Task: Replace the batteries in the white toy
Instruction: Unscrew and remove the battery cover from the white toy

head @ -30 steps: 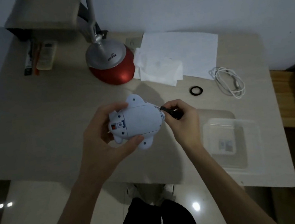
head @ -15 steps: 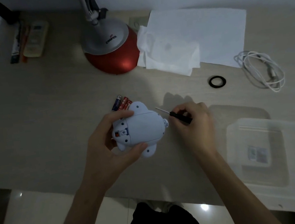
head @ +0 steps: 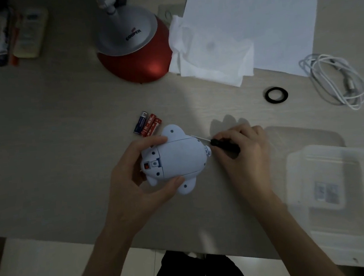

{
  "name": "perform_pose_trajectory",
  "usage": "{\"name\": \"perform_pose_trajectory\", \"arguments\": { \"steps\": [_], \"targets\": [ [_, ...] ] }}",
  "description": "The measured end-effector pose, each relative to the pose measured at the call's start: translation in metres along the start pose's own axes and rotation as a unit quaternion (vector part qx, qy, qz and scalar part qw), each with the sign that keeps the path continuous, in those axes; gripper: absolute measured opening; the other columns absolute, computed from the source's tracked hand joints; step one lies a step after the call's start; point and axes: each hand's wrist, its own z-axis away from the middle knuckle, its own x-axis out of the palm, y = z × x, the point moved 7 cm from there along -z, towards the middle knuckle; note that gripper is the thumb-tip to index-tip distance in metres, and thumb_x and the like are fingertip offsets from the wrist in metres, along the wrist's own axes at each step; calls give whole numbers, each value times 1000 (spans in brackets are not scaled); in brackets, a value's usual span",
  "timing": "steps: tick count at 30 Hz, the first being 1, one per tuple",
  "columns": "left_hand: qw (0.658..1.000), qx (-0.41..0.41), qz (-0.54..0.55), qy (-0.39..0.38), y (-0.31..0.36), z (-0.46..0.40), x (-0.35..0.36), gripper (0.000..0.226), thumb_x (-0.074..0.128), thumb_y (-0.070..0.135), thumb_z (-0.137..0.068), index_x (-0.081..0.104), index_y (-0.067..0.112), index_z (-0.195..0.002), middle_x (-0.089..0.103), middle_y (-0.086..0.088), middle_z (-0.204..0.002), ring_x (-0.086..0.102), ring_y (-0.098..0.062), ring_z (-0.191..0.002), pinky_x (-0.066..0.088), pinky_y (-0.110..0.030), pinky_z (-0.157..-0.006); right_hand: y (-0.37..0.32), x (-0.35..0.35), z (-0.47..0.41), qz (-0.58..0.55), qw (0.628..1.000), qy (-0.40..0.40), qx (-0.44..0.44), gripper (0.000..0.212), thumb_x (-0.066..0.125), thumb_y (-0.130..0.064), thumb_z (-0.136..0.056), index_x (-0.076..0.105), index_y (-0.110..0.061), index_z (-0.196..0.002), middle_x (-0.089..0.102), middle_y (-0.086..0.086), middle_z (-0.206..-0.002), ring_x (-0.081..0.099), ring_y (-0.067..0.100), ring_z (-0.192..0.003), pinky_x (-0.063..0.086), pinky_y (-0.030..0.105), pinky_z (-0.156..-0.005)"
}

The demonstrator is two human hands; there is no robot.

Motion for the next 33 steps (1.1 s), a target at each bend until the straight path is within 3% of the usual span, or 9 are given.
{"name": "perform_pose_trajectory", "arguments": {
  "steps": [6,10,13,16,19,24,29,33],
  "targets": [
    [1000,1,16,4,2,-1,-2,60,84,23,-69,59,26,-124,63,14,-122,66,-12,-112,57,-18,-80,-3,-8,1,-17,1000,-11,6,26,85,-23,-81,78,-23,-106,66,-8,-101,50,17,-98,48,44,-85],
    [1000,1,14,-7,1,0,0,60,85,23,-71,59,27,-125,63,15,-125,65,-12,-115,58,-20,-82,-26,-35,1,-81,997,12,-14,32,82,-27,-84,73,-28,-114,65,-8,-112,54,15,-105,43,28,-90],
    [1000,-5,12,-13,1,1,1,61,86,25,-70,61,34,-125,63,19,-124,66,-12,-113,58,-19,-80,-56,-45,2,-177,982,-51,-32,37,72,-37,-84,66,-35,-121,65,-10,-123,61,17,-114,45,23,-88],
    [1000,-11,26,-14,3,1,4,61,88,26,-69,64,38,-124,64,16,-122,67,-13,-111,59,-21,-80,-78,-39,7,-182,967,-148,-94,46,74,-39,-85,67,-29,-129,61,-5,-133,58,20,-125,50,34,-95],
    [999,-4,39,-15,9,-1,7,61,88,26,-69,64,40,-124,65,15,-121,67,-12,-111,59,-20,-81,-83,-33,8,-195,955,-195,-113,54,79,-38,-84,65,-25,-135,56,-2,-137,55,23,-129,51,41,-98],
    [997,-11,71,-28,15,-3,5,59,87,22,-71,65,34,-124,66,8,-120,70,-19,-108,63,-31,-81,-86,-40,-2,-228,945,-201,-119,50,77,-32,-84,64,-27,-133,57,-5,-134,58,21,-126,55,41,-86],
    [994,-6,105,-23,19,-2,0,56,85,14,-72,66,36,-121,68,-2,-116,72,-20,-103,61,-26,-78,-91,-44,-3,-220,944,-226,-95,51,79,-22,-84,63,-28,-131,58,-10,-134,59,22,-125,56,42,-80],
    [994,-5,106,-14,19,1,3,54,85,10,-73,67,30,-120,69,-5,-114,73,-22,-101,60,-24,-76,-102,-46,-2,-203,957,-200,-58,38,71,-35,-82,62,-34,-118,62,-14,-123,62,14,-115,55,41,-81]
  ]
}}
